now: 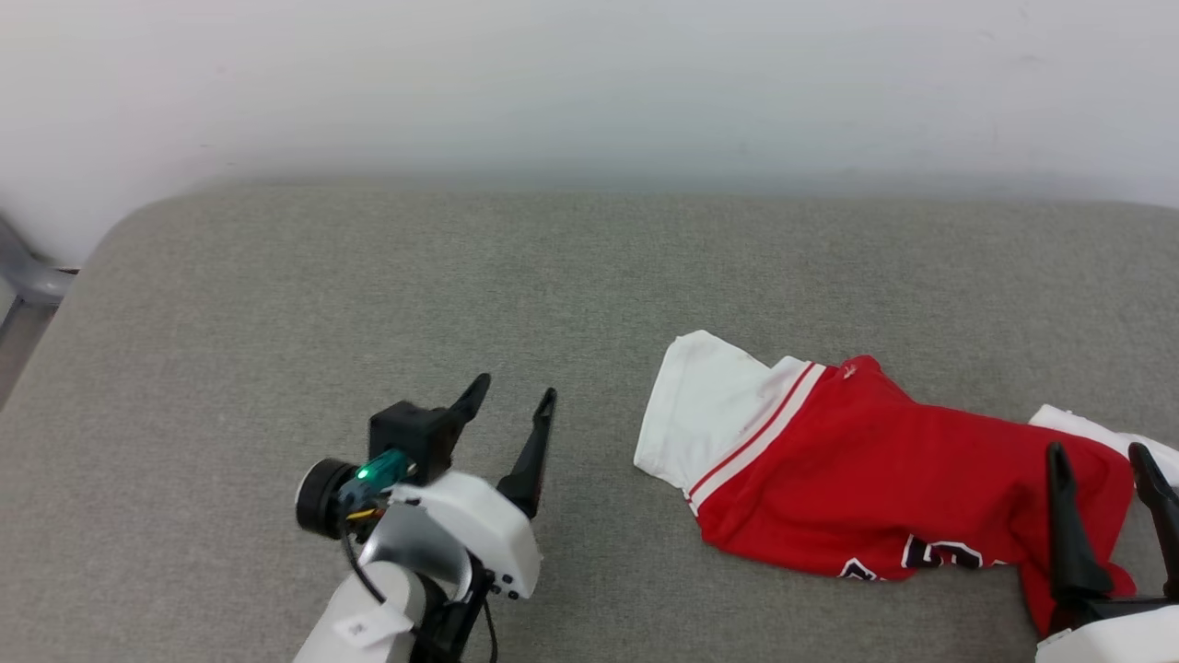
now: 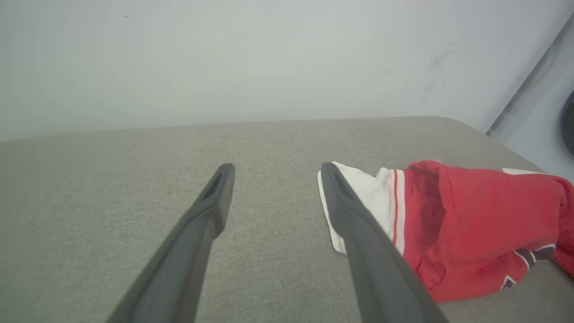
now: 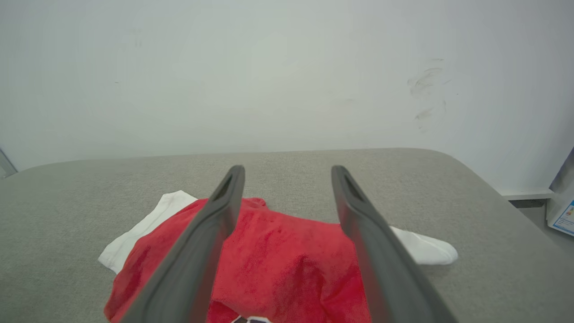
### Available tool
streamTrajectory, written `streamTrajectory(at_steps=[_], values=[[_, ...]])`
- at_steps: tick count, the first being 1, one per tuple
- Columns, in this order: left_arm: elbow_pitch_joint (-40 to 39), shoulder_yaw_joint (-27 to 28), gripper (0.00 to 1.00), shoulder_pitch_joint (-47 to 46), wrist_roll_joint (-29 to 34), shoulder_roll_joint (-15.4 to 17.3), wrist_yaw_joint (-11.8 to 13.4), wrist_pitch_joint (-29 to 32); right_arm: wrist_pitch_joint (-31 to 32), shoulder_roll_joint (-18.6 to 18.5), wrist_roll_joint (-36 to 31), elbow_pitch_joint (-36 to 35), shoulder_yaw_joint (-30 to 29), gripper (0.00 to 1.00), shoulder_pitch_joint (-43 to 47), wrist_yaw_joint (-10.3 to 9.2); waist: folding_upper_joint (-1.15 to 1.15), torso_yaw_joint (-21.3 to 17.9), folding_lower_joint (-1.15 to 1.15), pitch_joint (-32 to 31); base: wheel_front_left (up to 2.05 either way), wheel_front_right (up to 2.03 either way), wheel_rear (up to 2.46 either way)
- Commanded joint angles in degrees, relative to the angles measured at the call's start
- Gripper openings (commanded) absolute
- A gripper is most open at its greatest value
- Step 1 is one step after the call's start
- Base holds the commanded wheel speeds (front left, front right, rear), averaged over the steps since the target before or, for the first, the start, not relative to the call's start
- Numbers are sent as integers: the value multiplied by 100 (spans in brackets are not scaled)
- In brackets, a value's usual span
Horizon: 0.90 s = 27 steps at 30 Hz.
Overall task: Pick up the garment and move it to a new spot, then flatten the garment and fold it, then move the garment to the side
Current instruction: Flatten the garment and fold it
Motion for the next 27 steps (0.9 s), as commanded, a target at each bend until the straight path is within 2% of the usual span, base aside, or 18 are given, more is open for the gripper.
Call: streamTrajectory(at_steps=[1,9,13,22,25,27], values=[[25,-124,100,-224,-34,-65,-72,325,32,32,8,-85,53,100,64,-4,0,-174,1,148,0,0,0],[128,-849,100,-1092,-465,-268,-434,1861,65,48,107,-97,246,100,-150,-4,0,-725,1,564,0,0,0],[232,-1212,100,-1458,-771,-303,-523,2539,-16,50,191,-7,297,100,-301,-4,0,-931,1,806,0,0,0],[712,-1931,100,-2162,-977,-56,-563,3388,-176,50,350,222,375,100,-573,-4,0,-1222,1,1150,0,0,0],[808,-2158,100,-2398,-1045,52,-566,3386,-255,49,396,345,377,100,-630,-4,0,-1286,1,1209,0,0,0],[779,-2313,0,-2489,-1158,78,-567,3265,-306,50,427,405,349,100,-659,-4,0,-1301,1,1229,0,0,0]])
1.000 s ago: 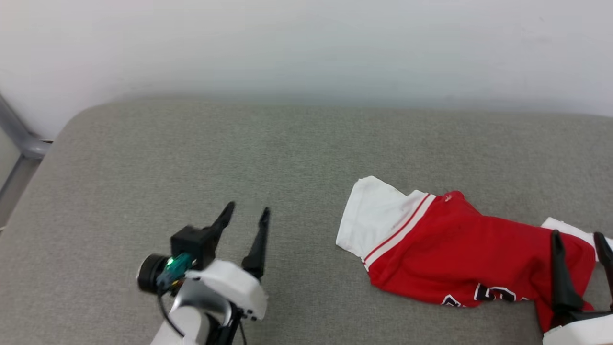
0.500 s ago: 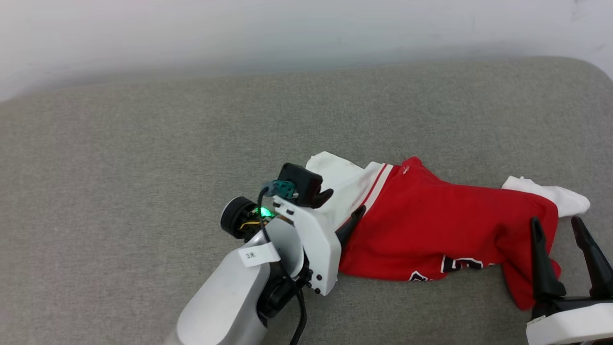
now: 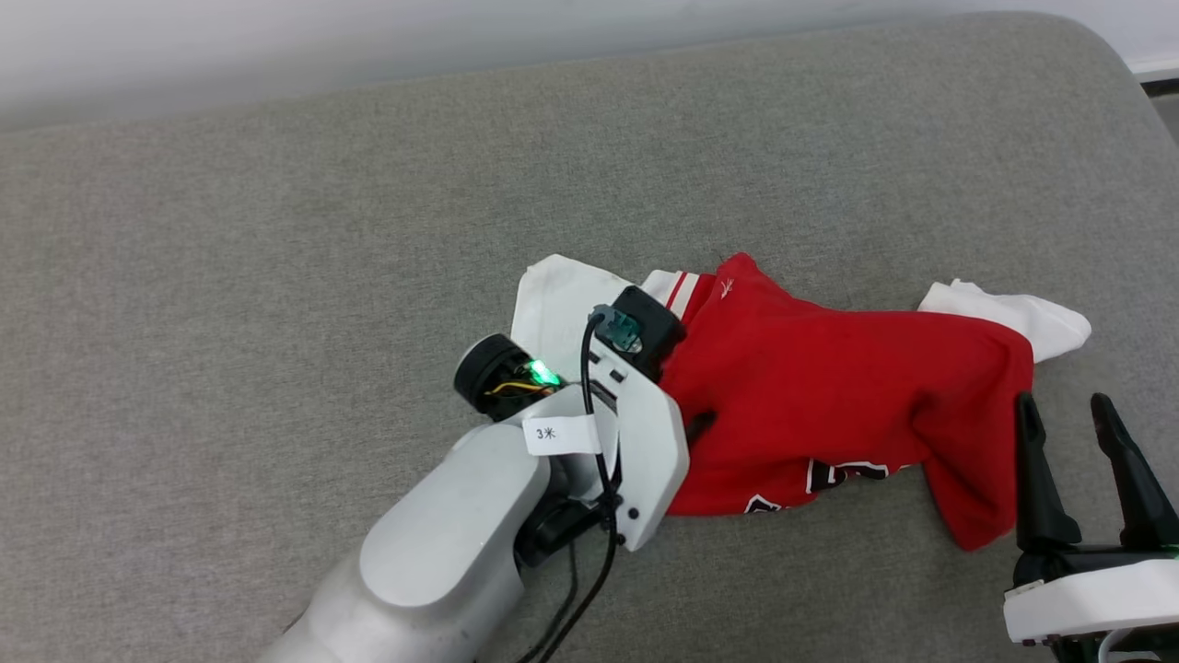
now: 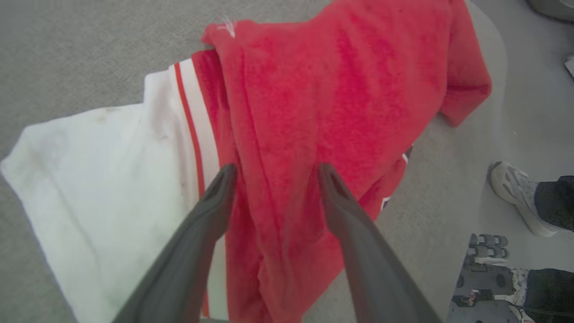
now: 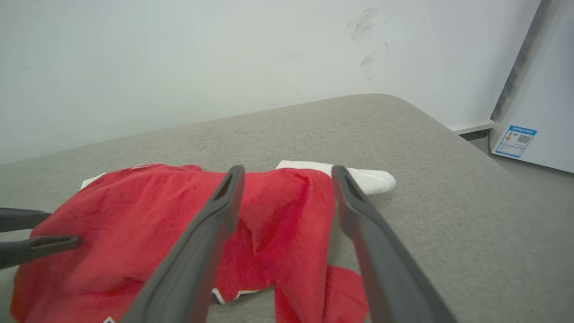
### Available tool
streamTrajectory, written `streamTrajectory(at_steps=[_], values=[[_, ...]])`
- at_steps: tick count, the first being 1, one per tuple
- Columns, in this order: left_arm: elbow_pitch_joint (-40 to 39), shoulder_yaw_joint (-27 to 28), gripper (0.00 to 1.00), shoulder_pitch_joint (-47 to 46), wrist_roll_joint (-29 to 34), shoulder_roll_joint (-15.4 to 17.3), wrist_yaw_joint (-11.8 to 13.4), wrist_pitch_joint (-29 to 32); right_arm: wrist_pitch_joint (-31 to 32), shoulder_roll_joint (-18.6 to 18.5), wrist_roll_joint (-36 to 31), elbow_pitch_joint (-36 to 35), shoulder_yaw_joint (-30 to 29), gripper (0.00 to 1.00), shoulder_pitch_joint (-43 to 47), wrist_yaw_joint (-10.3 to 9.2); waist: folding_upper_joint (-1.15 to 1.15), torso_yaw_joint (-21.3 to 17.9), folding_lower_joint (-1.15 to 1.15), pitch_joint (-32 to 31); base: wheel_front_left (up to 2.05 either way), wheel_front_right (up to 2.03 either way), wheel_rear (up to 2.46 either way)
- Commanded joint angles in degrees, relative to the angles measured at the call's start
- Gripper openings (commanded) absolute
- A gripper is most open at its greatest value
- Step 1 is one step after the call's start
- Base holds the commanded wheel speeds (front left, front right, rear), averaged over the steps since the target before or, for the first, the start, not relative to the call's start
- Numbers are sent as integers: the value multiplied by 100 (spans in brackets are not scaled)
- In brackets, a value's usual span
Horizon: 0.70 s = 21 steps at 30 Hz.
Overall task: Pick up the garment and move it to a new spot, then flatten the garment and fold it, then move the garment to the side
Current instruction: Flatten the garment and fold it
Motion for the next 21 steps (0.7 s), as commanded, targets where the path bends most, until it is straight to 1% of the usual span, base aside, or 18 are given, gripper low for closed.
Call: streamTrajectory(at_steps=[1,6,8,11,13,17,21], values=[[-28,-56,0,-70,-83,9,-9,-62,-54,14,40,16,-22,100,-89,-4,0,-6,-1,13,0,0,0],[-207,-411,0,-309,-229,247,-10,-322,-106,14,-32,112,-290,100,-121,-4,0,114,-1,-50,0,0,0],[-332,-530,0,-388,-191,316,-11,-479,-71,14,-73,93,-418,100,-120,-4,0,200,-1,-110,0,0,0],[-674,-733,0,-393,-78,524,-10,-667,10,11,-139,41,-557,100,-125,-4,0,339,-1,-226,0,0,0],[-1015,-886,0,-266,-16,699,-7,-709,64,14,-153,9,-631,100,-94,-4,0,458,-1,-301,0,0,0],[-1740,-1212,0,199,26,1150,-2,-604,163,13,-191,-74,-733,100,-4,-4,0,717,-1,-435,0,0,0],[-2318,-1423,0,806,-107,1512,77,-471,258,13,-188,-144,-787,100,25,-4,0,990,-1,-497,0,0,0]])
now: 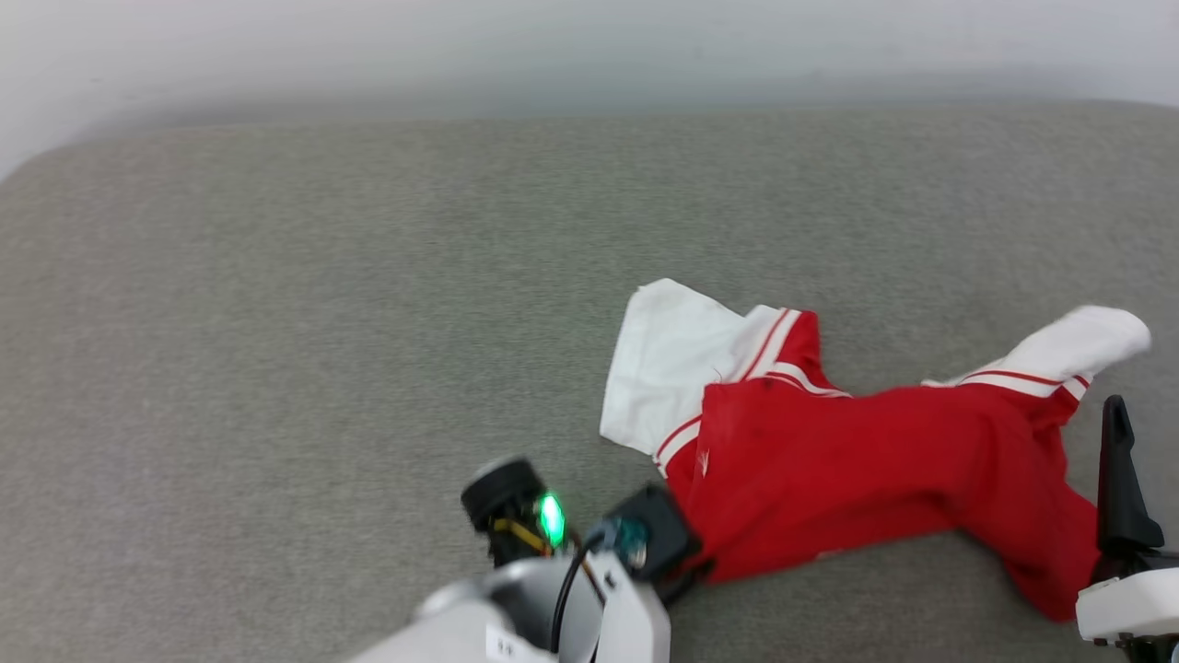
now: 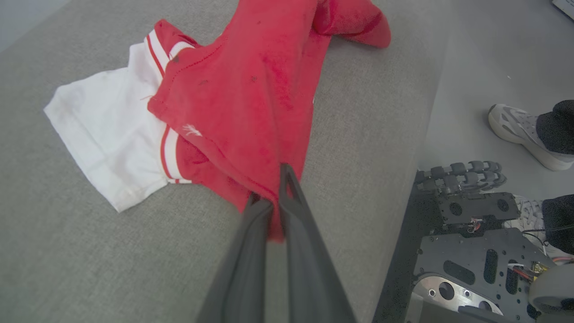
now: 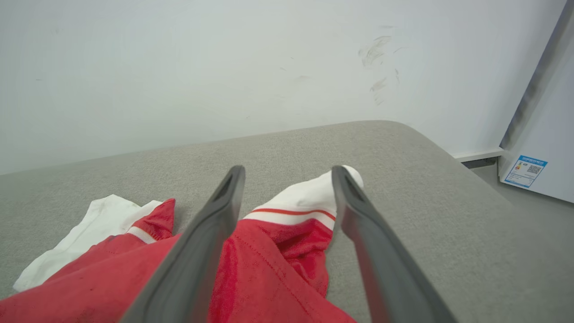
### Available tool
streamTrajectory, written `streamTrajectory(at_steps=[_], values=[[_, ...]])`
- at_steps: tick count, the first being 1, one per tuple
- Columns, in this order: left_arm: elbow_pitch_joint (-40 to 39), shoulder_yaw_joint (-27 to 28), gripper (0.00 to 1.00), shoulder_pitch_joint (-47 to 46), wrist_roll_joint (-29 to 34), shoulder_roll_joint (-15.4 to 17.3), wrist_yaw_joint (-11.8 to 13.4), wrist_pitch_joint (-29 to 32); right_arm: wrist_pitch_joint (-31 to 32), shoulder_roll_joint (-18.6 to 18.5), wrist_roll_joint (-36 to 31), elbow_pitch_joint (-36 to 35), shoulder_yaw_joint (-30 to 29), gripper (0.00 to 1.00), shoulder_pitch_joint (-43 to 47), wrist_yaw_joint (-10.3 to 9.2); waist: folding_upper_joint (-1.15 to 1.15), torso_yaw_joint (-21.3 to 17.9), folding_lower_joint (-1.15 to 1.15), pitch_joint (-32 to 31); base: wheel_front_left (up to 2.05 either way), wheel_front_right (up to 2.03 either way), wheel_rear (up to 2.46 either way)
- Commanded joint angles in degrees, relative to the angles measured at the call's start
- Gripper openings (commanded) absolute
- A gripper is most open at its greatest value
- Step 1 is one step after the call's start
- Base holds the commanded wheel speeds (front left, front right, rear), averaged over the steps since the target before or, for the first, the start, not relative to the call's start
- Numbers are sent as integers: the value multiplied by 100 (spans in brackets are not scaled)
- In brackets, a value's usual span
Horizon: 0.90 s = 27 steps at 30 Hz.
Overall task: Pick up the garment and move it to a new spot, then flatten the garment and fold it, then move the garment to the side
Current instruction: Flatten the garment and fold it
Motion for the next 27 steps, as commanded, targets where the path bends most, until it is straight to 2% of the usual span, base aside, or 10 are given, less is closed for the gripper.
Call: streamTrajectory(at_steps=[1,6,9,17,19,27], values=[[-115,-32,0,199,-54,68,38,7,30,10,-8,-46,-16,100,11,-4,0,199,0,-74,0,0,0],[-116,-287,0,829,-117,377,200,106,150,10,-72,-156,-43,100,4,-4,0,466,0,-156,0,0,0],[93,-326,0,1202,-202,434,366,2,228,10,-110,-219,-79,100,35,-4,0,569,0,-216,0,0,0],[997,-233,0,1788,-499,219,641,-514,373,11,-140,-374,-92,100,157,-4,0,658,0,-373,0,0,0],[1109,-196,100,1842,-521,89,696,-720,401,11,-135,-415,-104,100,197,-4,0,670,0,-411,0,0,0],[1054,225,100,1793,-365,-221,990,-1928,486,11,-162,-527,-67,100,354,-4,0,688,0,-664,0,0,0]])
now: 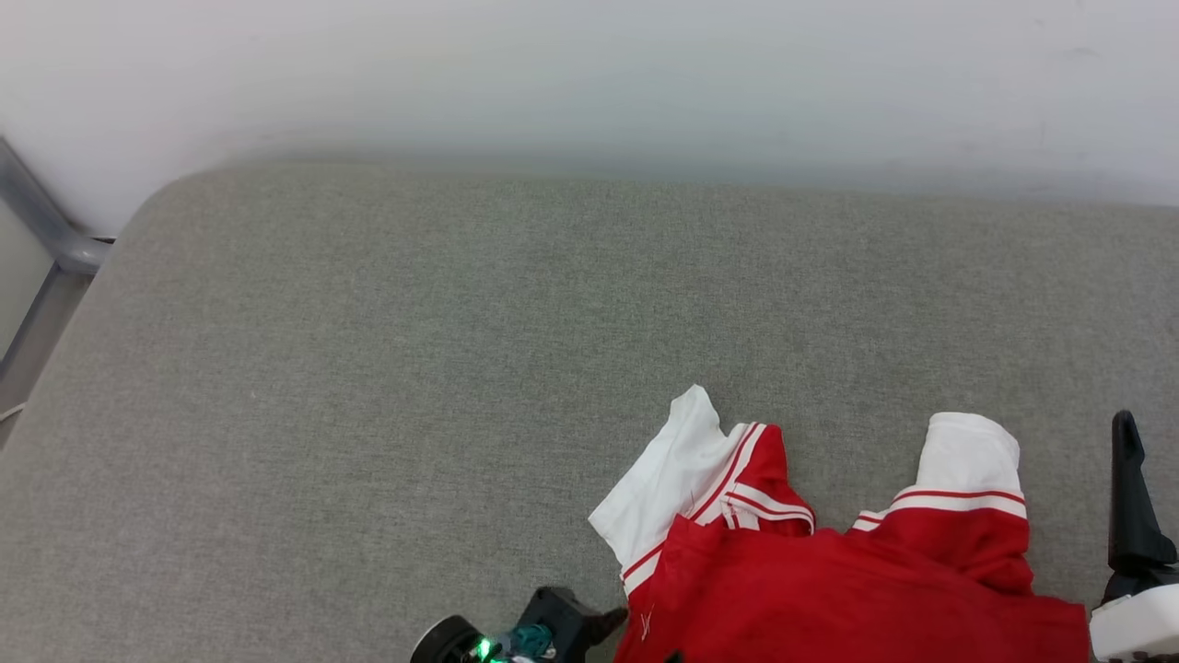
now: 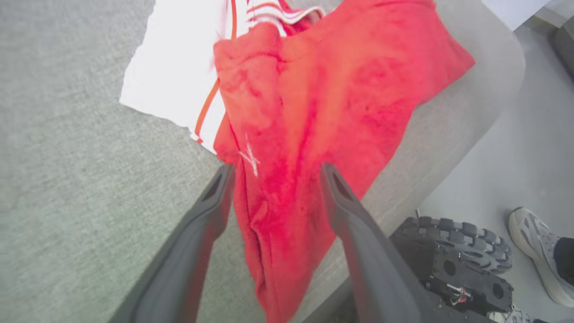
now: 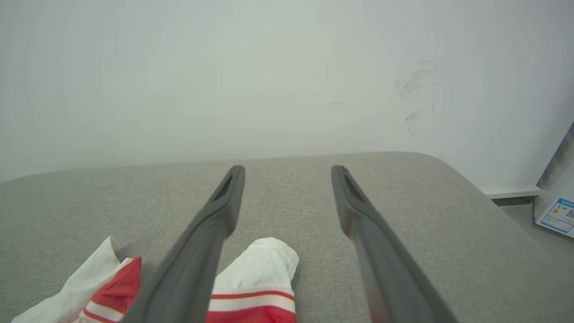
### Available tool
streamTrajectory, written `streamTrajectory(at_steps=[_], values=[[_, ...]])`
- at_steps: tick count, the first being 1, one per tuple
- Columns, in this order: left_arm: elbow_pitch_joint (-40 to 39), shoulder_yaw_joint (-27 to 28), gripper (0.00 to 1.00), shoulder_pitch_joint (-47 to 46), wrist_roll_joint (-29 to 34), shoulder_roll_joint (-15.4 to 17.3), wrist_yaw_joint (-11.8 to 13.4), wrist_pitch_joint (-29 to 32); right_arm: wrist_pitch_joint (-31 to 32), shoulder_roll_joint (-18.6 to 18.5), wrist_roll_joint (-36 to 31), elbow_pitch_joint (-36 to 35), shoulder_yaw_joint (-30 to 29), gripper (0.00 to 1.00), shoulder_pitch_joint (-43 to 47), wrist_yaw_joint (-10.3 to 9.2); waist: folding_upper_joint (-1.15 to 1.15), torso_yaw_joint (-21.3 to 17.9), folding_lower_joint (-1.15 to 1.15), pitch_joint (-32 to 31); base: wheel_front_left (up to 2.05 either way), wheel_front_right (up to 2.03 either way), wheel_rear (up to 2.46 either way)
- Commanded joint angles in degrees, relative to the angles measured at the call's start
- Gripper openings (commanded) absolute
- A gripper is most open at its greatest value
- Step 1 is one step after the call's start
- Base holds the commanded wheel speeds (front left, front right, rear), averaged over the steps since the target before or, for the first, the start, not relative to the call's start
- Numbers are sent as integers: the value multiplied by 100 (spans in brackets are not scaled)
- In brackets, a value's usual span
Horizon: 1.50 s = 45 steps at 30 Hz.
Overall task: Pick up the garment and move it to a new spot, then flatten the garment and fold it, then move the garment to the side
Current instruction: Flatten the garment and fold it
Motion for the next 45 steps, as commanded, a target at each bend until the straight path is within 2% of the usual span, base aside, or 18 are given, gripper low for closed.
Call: streamTrajectory(at_steps=[1,6,10,13,22,30,34,38,39,40,42,45], values=[[-81,98,100,-49,31,-37,68,-190,13,11,-25,-48,25,100,94,-4,0,-3,0,-59,0,0,0],[-250,365,100,-201,143,-77,289,-620,69,11,-15,-97,98,100,123,-4,0,-33,0,-143,0,0,0],[-206,600,100,-484,90,-93,402,-579,106,12,28,-114,175,100,155,-4,0,-95,0,-112,0,0,0],[-142,685,100,-813,-92,-158,272,-325,135,11,64,-111,191,100,127,-4,0,-149,0,-25,0,0,0],[601,642,100,-2185,-426,-266,-275,1036,91,11,129,-23,371,100,-132,-4,0,-479,0,481,0,0,0],[1607,185,100,-3011,-381,-331,-762,2077,-51,11,230,159,508,100,-309,-4,0,-821,0,922,0,0,0],[1971,-20,100,-3206,-312,-318,-858,2349,-111,11,271,237,552,100,-371,-4,0,-916,0,1049,0,0,0],[2462,-454,100,-3300,-186,-288,-948,2805,-182,11,303,346,567,100,-426,-4,0,-978,0,1146,0,0,0],[2561,-620,36,-3284,-166,-270,-968,2954,-201,11,308,369,570,100,-445,-4,0,-986,0,1159,0,0,0],[2607,-747,0,-3260,-148,-273,-986,2988,-213,11,312,385,571,100,-470,-4,0,-992,0,1168,0,0,0],[2672,-1007,0,-3265,-111,-242,-1013,3074,-230,12,337,419,561,100,-505,-4,0,-991,0,1180,0,0,0],[2602,-944,0,-3455,-130,-171,-996,2664,-264,11,353,457,514,100,-513,-4,0,-950,0,1172,0,0,0]])
